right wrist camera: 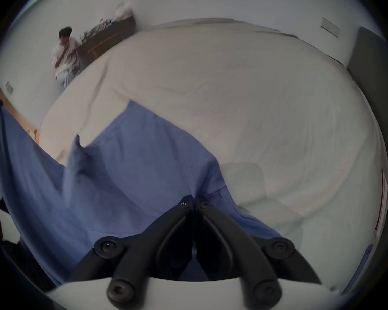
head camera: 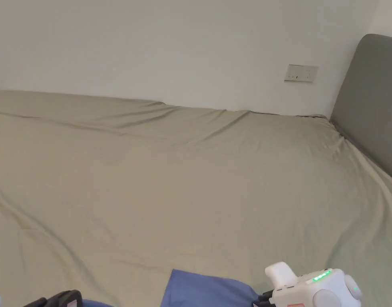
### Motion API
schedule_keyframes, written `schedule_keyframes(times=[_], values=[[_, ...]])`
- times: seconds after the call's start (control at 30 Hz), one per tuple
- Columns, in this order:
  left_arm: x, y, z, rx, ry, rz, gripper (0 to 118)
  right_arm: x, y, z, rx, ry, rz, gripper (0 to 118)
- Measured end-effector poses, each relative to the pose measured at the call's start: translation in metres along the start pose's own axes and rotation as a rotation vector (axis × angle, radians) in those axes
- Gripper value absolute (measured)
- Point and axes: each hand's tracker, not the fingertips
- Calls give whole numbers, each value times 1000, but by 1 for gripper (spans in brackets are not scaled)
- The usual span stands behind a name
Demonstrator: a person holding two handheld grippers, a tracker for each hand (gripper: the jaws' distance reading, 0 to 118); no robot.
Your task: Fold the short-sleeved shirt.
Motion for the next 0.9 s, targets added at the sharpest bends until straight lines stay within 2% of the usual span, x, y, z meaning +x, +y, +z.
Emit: schedule_keyframes(times=[0.07,0.13,0.23,0.3,0.37,0.43,0.5,0.67,0.73,0.8,0.87,0.9], values=[[-4,9,12,19,-5,9,8,1,3,30,85,22,-40,9],[-6,22,28,62,-9,-27,8,2,8,69,190,31,-112,9],[-11,45,56,95,43,-99,8,2,18,146,348,-7,-171,9],[-15,65,80,140,58,-121,8,4,21,205,466,9,-230,9],[-16,91,105,197,64,-143,8,1,27,260,543,8,-244,9],[-16,118,128,265,123,-186,8,-7,32,316,599,-45,-214,9],[-17,153,150,319,138,-194,8,-34,43,373,660,-88,-169,9],[-4,236,193,415,121,-222,8,-83,71,492,797,-97,-93,9],[3,265,204,432,125,-210,8,-101,86,523,788,-147,-61,9],[2,294,206,434,117,-203,8,-125,98,547,794,-241,4,9],[7,312,207,442,158,-220,8,-140,111,560,791,-282,70,9],[6,320,206,444,170,-240,8,-148,116,565,800,-297,74,9]])
